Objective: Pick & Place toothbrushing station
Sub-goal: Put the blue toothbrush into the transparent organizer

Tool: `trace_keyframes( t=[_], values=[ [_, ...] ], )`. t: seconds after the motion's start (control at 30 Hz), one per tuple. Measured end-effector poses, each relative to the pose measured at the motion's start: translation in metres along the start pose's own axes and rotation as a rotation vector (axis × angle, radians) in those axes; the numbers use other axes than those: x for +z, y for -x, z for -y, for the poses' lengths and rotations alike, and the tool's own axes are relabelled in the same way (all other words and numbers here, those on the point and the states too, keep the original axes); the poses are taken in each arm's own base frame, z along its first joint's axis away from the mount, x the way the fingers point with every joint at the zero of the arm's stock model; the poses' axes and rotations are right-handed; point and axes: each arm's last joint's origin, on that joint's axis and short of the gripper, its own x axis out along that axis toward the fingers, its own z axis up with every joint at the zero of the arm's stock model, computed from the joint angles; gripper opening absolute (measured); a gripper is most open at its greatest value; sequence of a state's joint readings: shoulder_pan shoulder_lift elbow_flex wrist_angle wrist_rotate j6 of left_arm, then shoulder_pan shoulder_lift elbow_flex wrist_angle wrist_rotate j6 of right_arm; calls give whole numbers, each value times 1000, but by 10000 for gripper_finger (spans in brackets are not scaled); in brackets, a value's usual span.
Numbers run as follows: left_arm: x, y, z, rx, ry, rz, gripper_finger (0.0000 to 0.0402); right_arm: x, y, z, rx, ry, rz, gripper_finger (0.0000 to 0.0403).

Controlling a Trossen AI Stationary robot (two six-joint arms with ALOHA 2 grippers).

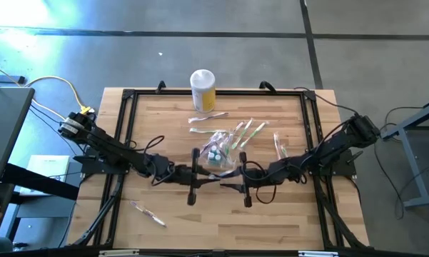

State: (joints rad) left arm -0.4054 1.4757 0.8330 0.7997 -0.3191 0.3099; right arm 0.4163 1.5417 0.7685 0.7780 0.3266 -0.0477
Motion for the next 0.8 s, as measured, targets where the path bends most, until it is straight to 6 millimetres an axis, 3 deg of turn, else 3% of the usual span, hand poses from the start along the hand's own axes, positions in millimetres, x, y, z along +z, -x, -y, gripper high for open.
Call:
trace_keyframes(
  t=[0.17, 0.33, 0.43, 0.6, 0.8],
  values=[
    [2, 3, -2, 32, -4, -25, 12, -1, 0, 0, -17, 9, -8, 169],
    [28, 16, -8, 134, -20, -111, 10, 4, 5, 0, -126, 11, -8, 228],
    [52, 24, -17, 180, -8, -192, 10, 10, 13, -2, -292, 39, -30, 239],
    [72, 30, -33, 200, 100, -387, 10, 11, 26, -14, -531, 132, -76, 240],
    [66, 25, -69, 326, 175, -540, 10, 15, 37, -31, -642, 180, -88, 240]
  ],
)
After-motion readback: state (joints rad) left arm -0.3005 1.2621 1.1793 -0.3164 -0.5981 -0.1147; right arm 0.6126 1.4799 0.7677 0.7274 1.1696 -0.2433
